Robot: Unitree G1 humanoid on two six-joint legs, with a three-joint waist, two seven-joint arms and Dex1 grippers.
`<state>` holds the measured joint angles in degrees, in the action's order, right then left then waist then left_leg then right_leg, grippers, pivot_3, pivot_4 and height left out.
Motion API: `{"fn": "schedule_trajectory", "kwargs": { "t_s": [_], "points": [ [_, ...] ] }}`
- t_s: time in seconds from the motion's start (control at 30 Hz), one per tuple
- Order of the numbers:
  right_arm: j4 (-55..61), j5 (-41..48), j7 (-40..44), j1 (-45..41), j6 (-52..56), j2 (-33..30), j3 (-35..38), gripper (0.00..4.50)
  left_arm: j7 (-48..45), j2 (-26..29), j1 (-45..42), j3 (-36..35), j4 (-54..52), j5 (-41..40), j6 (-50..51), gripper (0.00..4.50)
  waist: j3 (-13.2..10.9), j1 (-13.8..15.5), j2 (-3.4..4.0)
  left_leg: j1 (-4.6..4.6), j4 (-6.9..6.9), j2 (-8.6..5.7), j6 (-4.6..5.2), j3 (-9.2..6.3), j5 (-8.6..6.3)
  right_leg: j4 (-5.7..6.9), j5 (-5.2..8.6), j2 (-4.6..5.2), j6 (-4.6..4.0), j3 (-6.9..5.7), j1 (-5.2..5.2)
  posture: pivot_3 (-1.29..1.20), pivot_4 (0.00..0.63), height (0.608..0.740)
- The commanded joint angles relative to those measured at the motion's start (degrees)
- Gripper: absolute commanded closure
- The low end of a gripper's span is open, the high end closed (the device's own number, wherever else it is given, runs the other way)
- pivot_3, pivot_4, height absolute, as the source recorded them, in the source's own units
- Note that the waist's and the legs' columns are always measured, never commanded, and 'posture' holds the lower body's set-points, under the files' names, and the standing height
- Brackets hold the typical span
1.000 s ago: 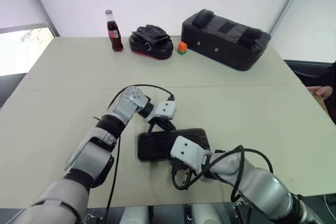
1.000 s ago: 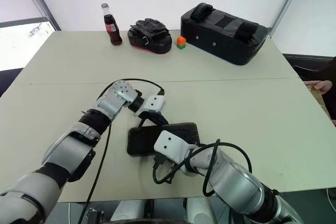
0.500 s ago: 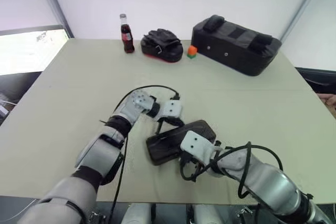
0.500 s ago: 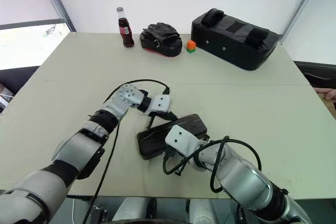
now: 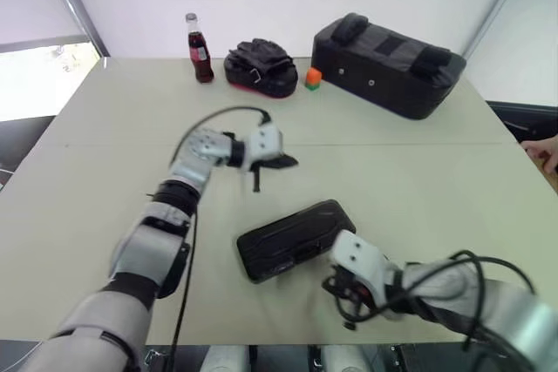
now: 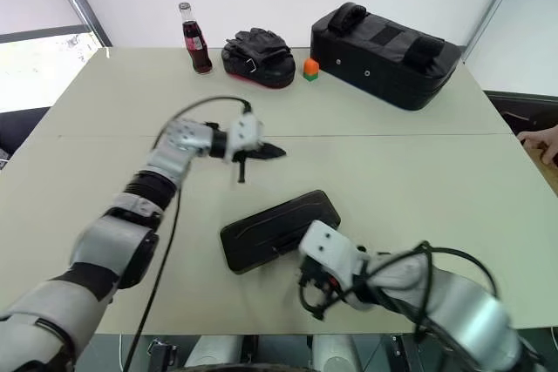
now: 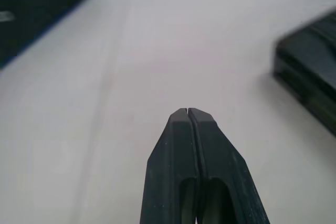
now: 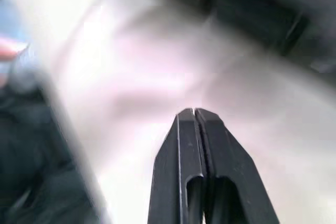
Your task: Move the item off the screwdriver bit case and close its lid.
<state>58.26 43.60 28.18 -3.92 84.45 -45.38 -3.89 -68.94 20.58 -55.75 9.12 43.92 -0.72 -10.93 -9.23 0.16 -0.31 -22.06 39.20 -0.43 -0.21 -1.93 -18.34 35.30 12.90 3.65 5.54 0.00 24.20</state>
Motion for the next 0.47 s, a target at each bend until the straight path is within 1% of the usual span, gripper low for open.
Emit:
{"fn": "schedule_trajectory", "kwargs": {
  "t_s": [0.03, 0.07, 0.1, 0.17, 0.2, 0.27, 0.3, 0.33, 0.37, 0.43, 0.47],
  "points": [
    [1.7, 12.3, -0.5, 6.5, -8.6, -7.9, 9.1, 4.47, -0.1, 4.3, 5.7, -4.7, -16.0, -6.8, 15.2, 4.50, 0.0, -0.1, 0.02, -0.05, 0.00, 0.00, 0.00, 0.02, 0.00, -0.02, 0.01, 0.00, 0.00, 0.02, 0.06, 0.00, 0.150, 0.740],
    [1.7, 13.9, -0.1, 8.8, -10.8, -10.2, 11.6, 4.47, 1.0, 5.8, 7.8, -6.0, -20.7, -8.3, 20.0, 4.50, 0.0, -0.1, 0.00, -0.10, -0.01, 0.00, 0.00, 0.04, 0.00, -0.05, 0.01, 0.01, 0.01, 0.04, 0.11, 0.00, 0.150, 0.740],
    [1.7, 14.2, 0.9, 10.7, -12.0, -11.1, 15.5, 4.47, 2.6, 7.5, 10.3, -8.0, -26.3, -10.6, 26.8, 4.50, -0.1, -0.3, -0.10, -0.13, -0.03, 0.00, 0.00, 0.08, 0.00, -0.08, 0.01, 0.02, 0.02, 0.07, 0.15, 0.00, 0.150, 0.740],
    [0.3, 14.2, 2.8, 13.5, -13.0, -11.1, 22.9, 4.47, 6.1, 10.4, 15.8, -11.5, -38.0, -15.1, 40.3, 4.50, -0.2, -0.6, -0.27, -0.18, -0.01, 0.02, 0.00, 0.06, 0.00, -0.07, 0.01, 0.00, 0.02, 0.07, 0.17, 0.00, 0.150, 0.740],
    [-1.6, 13.2, 4.2, 14.3, -14.2, -11.4, 25.6, 4.47, 6.8, 12.7, 20.0, -13.3, -45.0, -18.0, 46.8, 4.50, -0.2, -0.7, -0.28, -0.19, 0.00, 0.02, 0.00, 0.05, 0.00, -0.06, 0.01, 0.00, 0.03, 0.07, 0.17, 0.00, 0.150, 0.740],
    [-6.4, 10.3, 6.9, 14.9, -17.7, -12.5, 28.4, 4.47, 9.0, 16.3, 28.8, -18.2, -56.8, -23.2, 57.5, 4.50, -0.2, -1.1, -0.31, -0.16, 0.02, 0.04, -0.01, 0.09, 0.00, -0.04, 0.01, 0.01, 0.04, 0.12, 0.16, 0.00, 0.150, 0.740],
    [-8.3, 8.9, 8.0, 15.2, -19.5, -12.7, 29.2, 4.47, 10.6, 17.3, 32.2, -20.3, -61.1, -25.1, 61.2, 4.50, -0.2, -1.1, -0.32, -0.12, 0.01, 0.04, -0.01, 0.14, 0.00, -0.04, 0.01, 0.01, 0.04, 0.17, 0.15, 0.00, 0.150, 0.740],
    [-10.2, 7.9, 8.8, 15.4, -20.7, -12.9, 29.6, 4.47, 12.3, 18.0, 35.2, -21.9, -64.4, -26.1, 63.5, 4.50, -0.3, -0.9, -0.35, -0.02, 0.00, 0.06, -0.01, 0.22, 0.00, -0.04, 0.01, 0.01, 0.03, 0.24, 0.10, 0.00, 0.150, 0.740],
    [-12.9, 5.2, 9.6, 15.3, -22.8, -13.8, 28.6, 4.47, 13.8, 18.7, 39.3, -23.9, -67.6, -26.1, 63.7, 4.50, -0.3, -0.8, -0.38, 0.00, 0.00, 0.06, -0.01, 0.21, 0.00, -0.05, 0.02, 0.00, 0.03, 0.24, 0.10, 0.00, 0.150, 0.740],
    [-16.3, 1.6, 10.9, 15.0, -26.1, -14.6, 26.7, 4.47, 16.1, 19.6, 44.3, -25.9, -71.1, -25.7, 63.1, 4.50, -0.3, -0.4, -0.41, 0.00, 0.00, 0.06, -0.02, 0.21, 0.01, -0.06, 0.04, -0.01, 0.00, 0.24, 0.09, 0.00, 0.150, 0.740],
    [-18.3, 0.7, 10.6, 13.7, -27.2, -13.9, 25.8, 4.47, 17.7, 19.1, 46.2, -27.2, -71.8, -25.4, 62.2, 4.50, -0.3, -0.4, -0.41, 0.00, 0.00, 0.06, -0.05, 0.21, 0.03, -0.06, 0.13, -0.01, -0.15, 0.23, 0.08, 0.00, 0.150, 0.740]
  ]
}}
